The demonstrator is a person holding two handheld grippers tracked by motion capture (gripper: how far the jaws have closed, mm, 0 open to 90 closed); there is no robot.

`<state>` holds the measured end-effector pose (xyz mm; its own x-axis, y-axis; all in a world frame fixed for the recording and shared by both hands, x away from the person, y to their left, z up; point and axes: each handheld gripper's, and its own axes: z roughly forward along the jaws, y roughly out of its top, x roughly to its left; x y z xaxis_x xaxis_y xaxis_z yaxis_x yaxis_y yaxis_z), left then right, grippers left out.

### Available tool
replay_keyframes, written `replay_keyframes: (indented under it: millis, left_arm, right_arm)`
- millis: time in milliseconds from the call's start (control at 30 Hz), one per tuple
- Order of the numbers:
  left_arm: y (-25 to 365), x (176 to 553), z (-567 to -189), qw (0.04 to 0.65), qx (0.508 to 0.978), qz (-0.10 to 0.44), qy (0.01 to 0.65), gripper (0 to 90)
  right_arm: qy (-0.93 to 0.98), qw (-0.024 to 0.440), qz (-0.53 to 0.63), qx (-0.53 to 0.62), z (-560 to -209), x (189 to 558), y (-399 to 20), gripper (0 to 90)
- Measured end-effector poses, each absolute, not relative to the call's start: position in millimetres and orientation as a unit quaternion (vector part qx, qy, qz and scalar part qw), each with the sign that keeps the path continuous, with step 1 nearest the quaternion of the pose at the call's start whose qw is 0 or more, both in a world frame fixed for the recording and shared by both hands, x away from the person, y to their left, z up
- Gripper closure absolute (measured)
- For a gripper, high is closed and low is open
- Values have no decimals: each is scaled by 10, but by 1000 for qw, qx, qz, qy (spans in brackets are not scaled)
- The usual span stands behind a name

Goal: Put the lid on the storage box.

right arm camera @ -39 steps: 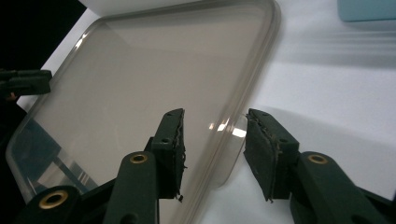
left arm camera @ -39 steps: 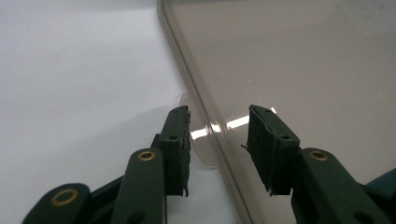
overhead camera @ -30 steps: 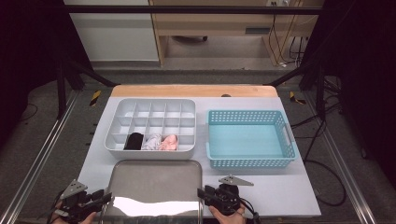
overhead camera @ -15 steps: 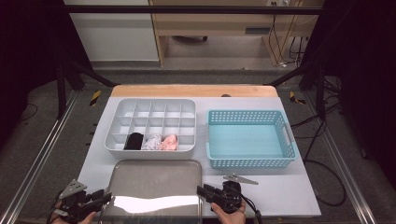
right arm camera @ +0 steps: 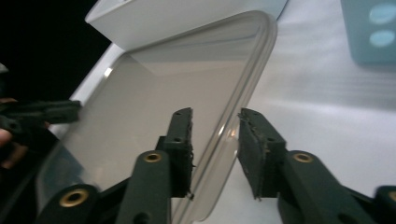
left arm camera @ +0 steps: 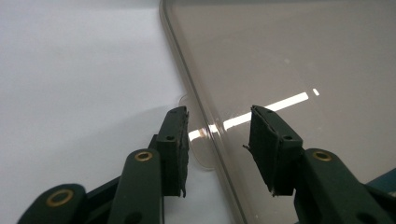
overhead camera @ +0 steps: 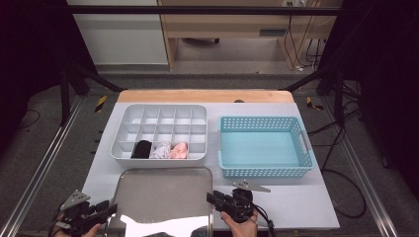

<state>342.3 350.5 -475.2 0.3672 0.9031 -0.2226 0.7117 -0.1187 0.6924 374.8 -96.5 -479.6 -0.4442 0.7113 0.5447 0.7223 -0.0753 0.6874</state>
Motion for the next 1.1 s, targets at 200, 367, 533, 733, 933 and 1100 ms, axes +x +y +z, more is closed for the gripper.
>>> replay_keyframes:
  millis: [200,367,533,733,933,1100]
  left_arm:
    - [3510,3416,-4750,373,735,133,551,545]
    - [3508,3415,-4750,375,735,131,549,548]
    - [3497,3413,-4751,376,739,129,544,538]
    - [3497,3415,-4749,372,741,130,544,539]
    - [3499,3406,-4749,372,741,129,544,548]
    - [3491,3402,-4750,370,740,130,546,551]
  right_arm:
    - [-699,-18,-493,-518,-4776,3800,-928,758]
    - [-710,-20,-477,-517,-4833,3837,-927,808]
    - [-720,-2,-484,-498,-4873,3825,-896,694]
    - [-716,3,-469,-518,-4924,3676,-1036,654]
    - [-705,27,-472,-529,-4948,3558,-1039,655]
    - [-689,28,-471,-550,-4946,3559,-1024,662]
